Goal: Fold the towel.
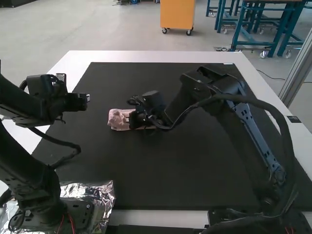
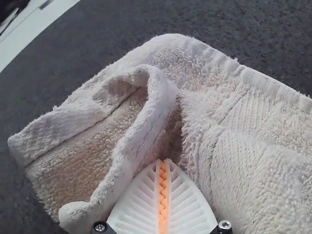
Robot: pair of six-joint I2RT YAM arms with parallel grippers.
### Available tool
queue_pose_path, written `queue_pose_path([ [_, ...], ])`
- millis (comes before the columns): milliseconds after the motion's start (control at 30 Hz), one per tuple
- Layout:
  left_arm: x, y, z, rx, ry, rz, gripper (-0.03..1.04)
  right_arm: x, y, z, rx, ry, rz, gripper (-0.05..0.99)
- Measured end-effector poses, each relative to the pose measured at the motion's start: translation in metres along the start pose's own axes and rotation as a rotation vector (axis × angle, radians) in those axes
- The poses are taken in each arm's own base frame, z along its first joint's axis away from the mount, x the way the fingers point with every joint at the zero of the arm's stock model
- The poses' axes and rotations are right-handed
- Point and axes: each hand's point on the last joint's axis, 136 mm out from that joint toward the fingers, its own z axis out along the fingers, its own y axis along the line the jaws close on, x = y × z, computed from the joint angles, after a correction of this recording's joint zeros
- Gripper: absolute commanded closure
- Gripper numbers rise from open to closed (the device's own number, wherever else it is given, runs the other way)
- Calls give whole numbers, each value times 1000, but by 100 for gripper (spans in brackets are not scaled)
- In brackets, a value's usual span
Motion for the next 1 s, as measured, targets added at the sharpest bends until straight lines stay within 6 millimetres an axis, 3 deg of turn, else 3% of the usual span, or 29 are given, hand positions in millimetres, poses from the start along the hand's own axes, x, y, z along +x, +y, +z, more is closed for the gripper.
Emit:
queue_pose_path([
  [67,-8,-1,-4,0,-20,6,4,3,-2,-1,6,18,7,95],
  [100,-12,-3,-7,2,-28,9,4,1,-3,-3,10,22,11,87],
  [233,-22,-19,-15,36,-45,24,4,-23,-22,-31,60,22,48,40],
  [333,-32,-39,-21,81,-48,32,4,-75,-41,-70,116,-32,67,5],
  [467,-65,-60,-35,130,-122,41,4,-171,-38,-140,153,-199,30,2],
  [567,-98,-72,-54,156,-214,54,4,-229,-7,-193,140,-312,-19,2],
  [667,-120,-81,-76,174,-278,62,4,-269,29,-244,124,-401,-63,2],
  [800,-129,-84,-98,177,-300,63,4,-298,55,-315,167,-519,-121,2],
  [900,-133,-85,-116,175,-316,65,4,-306,52,-370,260,-597,-132,2],
  [1000,-151,-86,-148,170,-407,78,4,-304,41,-427,376,-651,-123,2],
])
